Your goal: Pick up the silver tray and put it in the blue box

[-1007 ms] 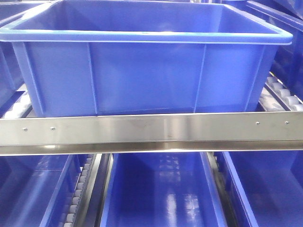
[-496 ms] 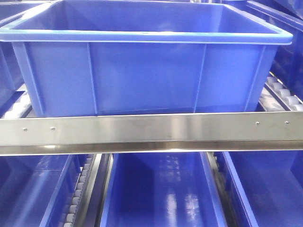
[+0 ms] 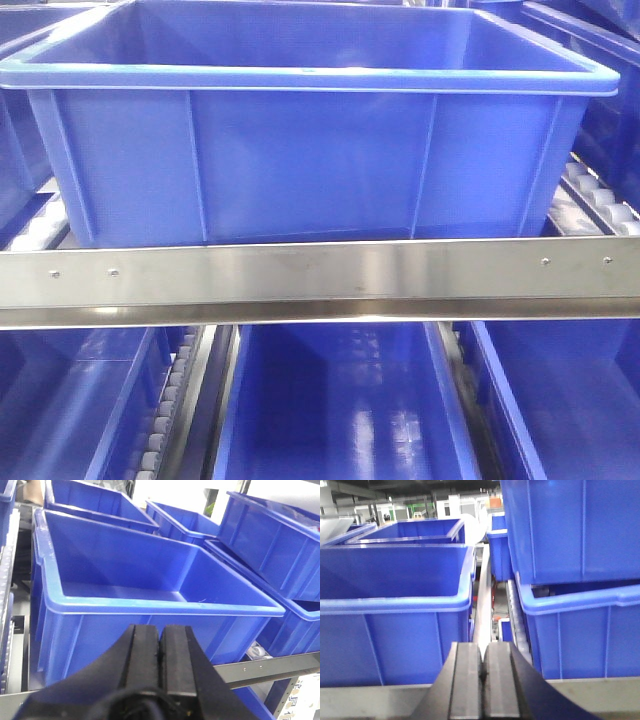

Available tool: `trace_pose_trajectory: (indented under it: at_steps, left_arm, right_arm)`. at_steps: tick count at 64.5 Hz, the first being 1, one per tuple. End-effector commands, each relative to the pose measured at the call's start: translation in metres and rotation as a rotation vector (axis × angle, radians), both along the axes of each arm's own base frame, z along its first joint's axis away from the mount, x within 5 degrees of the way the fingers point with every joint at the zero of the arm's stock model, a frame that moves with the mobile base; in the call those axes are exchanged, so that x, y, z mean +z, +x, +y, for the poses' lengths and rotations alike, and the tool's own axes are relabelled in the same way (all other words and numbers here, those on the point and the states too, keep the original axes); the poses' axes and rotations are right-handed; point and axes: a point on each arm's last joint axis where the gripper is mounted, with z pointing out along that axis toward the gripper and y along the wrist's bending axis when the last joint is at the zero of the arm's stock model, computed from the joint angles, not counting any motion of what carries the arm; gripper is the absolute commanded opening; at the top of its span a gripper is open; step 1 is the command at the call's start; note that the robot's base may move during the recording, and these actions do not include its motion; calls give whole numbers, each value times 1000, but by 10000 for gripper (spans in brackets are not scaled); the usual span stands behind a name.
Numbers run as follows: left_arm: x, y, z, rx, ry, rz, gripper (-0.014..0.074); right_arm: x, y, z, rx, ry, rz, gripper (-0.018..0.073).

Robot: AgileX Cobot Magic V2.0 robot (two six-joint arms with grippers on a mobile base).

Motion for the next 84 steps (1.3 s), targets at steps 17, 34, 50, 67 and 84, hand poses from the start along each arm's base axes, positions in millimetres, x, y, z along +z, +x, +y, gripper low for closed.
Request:
trace_pose_trajectory:
  at_steps: [17,34,50,67,84]
  left_arm:
    - [14,-3,-3,-48,-32,-65,-93]
    - [14,-3,-3,-48,-32,-65,-93]
    - [13,-3,-3,-47,-17,-69,-93]
    - [13,-13,12,69,95,-156,-93]
    - [-15,-23,30,295,69,-167,-93]
  right_arm:
    - [7,-3,0,2,-9,-92,50]
    - [7,-3,0,2,-9,-92,50]
    - [7,-3,0,2,-9,-92,50]
    - [7,-3,0,2,-9,-92,50]
    - [7,-3,0,2,-9,-92,50]
